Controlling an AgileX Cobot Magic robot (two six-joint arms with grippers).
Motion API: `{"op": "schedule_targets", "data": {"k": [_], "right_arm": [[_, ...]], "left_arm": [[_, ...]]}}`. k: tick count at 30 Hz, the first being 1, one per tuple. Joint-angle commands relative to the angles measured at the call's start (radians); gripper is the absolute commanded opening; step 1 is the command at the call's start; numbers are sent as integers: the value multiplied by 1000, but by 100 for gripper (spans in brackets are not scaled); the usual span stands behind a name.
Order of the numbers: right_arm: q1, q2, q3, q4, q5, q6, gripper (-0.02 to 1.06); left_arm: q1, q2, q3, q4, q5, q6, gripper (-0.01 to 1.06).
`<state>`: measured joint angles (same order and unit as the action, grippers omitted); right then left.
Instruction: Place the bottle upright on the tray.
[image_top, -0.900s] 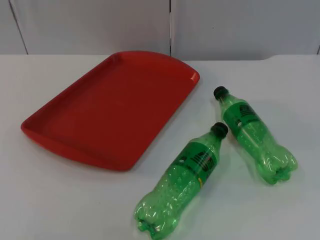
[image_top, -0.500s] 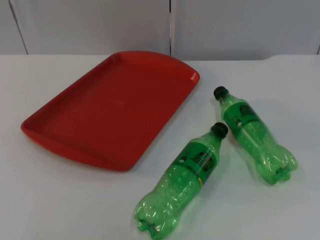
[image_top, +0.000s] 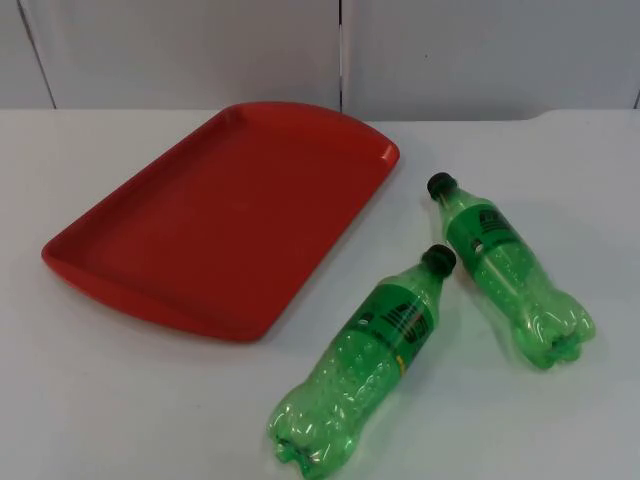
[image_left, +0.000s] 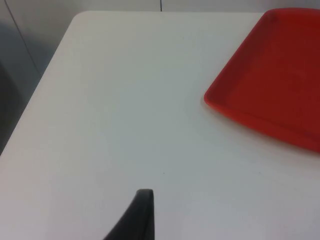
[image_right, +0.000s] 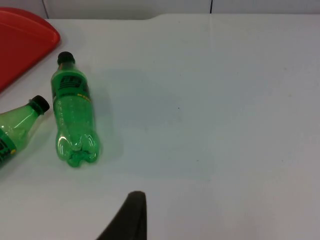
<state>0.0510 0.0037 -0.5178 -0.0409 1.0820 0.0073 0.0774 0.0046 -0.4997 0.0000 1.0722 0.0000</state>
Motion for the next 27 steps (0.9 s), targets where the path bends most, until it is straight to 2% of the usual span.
{"op": "schedule_targets", "data": {"k": [1,27], "right_arm": [[-7,-4,3,-2,-5,0,105],[-7,-4,3,-2,-5,0,105]], "left_arm": [[3,-5,4,11,2,-7,105],[3,-5,4,0,-1,-7,105]]}}
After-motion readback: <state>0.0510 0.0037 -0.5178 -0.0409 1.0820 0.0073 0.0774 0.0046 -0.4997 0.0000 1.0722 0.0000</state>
